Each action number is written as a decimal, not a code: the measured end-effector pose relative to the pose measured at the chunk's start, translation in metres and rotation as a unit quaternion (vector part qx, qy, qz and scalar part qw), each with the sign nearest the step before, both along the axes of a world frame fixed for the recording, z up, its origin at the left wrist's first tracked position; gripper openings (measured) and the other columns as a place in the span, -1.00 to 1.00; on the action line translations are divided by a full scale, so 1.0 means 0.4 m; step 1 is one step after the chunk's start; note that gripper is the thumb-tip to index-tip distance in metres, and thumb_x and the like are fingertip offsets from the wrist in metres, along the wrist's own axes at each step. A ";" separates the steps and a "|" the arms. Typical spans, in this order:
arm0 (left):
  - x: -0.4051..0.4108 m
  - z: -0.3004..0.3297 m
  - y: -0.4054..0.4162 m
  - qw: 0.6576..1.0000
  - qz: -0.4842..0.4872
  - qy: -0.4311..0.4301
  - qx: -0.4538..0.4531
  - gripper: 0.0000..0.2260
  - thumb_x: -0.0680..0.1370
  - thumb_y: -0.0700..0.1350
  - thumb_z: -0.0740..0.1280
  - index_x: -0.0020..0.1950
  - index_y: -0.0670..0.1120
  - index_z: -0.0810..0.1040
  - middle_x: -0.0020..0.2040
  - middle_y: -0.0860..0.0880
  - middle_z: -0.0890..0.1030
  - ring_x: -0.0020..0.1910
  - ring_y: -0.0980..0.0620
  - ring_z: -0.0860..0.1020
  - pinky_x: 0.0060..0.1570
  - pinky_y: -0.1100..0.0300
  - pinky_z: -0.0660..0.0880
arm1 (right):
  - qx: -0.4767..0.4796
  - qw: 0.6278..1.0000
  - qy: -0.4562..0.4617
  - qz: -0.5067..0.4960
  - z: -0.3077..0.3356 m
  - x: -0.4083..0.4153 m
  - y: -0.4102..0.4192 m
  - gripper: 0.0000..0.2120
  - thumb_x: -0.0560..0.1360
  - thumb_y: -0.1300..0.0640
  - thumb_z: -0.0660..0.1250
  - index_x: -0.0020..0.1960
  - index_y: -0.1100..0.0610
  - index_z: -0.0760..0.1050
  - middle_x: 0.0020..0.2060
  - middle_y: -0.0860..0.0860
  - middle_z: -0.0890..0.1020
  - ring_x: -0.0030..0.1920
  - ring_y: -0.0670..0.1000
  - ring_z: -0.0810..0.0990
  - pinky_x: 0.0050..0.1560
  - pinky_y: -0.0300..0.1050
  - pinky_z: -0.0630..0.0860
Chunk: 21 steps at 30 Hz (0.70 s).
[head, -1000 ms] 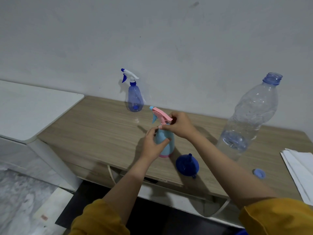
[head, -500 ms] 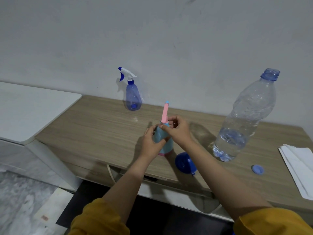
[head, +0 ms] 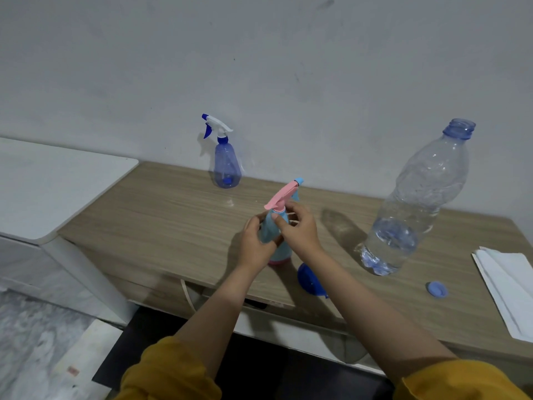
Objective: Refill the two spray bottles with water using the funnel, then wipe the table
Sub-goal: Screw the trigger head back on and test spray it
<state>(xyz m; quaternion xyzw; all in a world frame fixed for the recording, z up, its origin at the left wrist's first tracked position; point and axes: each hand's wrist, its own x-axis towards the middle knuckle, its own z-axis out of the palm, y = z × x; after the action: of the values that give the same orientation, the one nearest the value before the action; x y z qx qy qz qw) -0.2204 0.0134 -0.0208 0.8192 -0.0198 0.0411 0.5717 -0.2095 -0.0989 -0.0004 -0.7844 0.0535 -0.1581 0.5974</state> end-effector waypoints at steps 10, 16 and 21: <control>0.002 -0.004 0.000 1.000 0.000 0.000 0.026 -0.50 0.40 -0.10 0.50 0.30 0.00 0.43 0.20 0.05 0.53 0.19 0.10 0.49 -0.10 0.38 0.45 | 0.016 1.000 0.002 -0.013 -0.003 -0.004 0.009 -0.70 0.40 0.16 0.47 0.13 0.12 0.56 0.08 0.07 0.60 0.06 -0.01 0.57 0.06 -0.11 0.55; 0.009 -0.022 0.002 0.999 0.013 -0.015 0.047 -0.52 0.38 -0.03 0.50 0.26 0.08 0.45 0.16 0.11 0.55 0.16 0.10 0.52 0.08 0.10 0.55 | 0.058 0.997 0.016 -0.050 0.019 -0.003 0.024 -0.65 0.29 0.10 0.59 -0.05 0.10 0.49 -0.13 -0.08 0.60 -0.13 -0.14 0.56 -0.18 -0.34 0.45; 0.011 -0.029 0.014 0.997 0.015 -0.016 0.071 -0.48 0.27 0.21 0.42 0.20 0.25 0.39 0.11 0.19 0.55 0.10 0.12 0.55 -0.03 0.03 0.60 | 0.041 0.999 0.000 -0.019 -0.008 -0.006 0.023 -0.67 0.38 0.14 0.49 0.12 0.09 0.53 0.06 0.04 0.60 0.05 -0.04 0.58 0.03 -0.17 0.56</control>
<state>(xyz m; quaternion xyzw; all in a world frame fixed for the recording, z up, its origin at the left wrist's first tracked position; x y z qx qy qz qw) -0.2158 0.0191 -0.0326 0.8572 -0.0192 0.0615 0.5109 -0.2118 -0.0896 -0.0037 -0.7583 0.0749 -0.1670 0.6257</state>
